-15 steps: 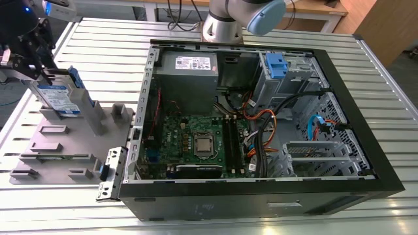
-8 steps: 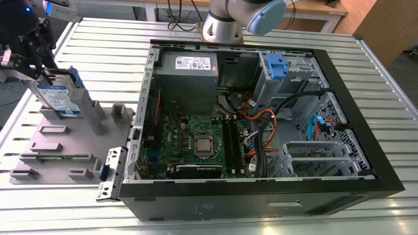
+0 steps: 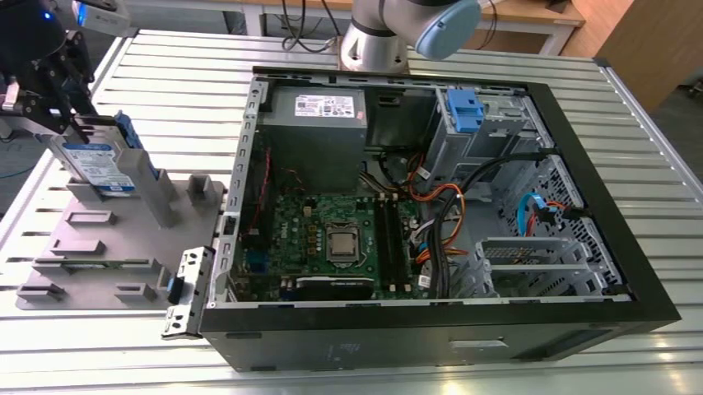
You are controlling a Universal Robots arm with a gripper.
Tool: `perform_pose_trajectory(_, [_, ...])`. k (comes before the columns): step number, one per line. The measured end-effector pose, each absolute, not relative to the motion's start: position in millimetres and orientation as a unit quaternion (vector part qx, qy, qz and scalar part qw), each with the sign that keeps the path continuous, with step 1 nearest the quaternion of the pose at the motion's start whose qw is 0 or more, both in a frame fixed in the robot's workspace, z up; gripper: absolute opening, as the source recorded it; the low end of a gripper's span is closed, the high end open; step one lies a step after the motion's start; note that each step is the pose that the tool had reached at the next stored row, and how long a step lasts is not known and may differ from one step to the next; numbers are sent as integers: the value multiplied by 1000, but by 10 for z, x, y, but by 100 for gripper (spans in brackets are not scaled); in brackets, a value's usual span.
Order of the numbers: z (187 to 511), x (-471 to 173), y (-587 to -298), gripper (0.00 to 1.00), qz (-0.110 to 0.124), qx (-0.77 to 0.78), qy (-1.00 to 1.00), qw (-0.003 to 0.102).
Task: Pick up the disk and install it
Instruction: 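Pick up the disk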
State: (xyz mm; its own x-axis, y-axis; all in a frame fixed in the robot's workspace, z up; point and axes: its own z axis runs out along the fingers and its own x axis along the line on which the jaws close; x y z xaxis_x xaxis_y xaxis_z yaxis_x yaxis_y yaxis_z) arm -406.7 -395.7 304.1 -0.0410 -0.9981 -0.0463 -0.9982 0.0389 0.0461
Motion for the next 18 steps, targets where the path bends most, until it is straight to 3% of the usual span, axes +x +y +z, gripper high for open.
perform_pose_trajectory(18, [3039,-4067,-3957,45,33,-688,725,1])
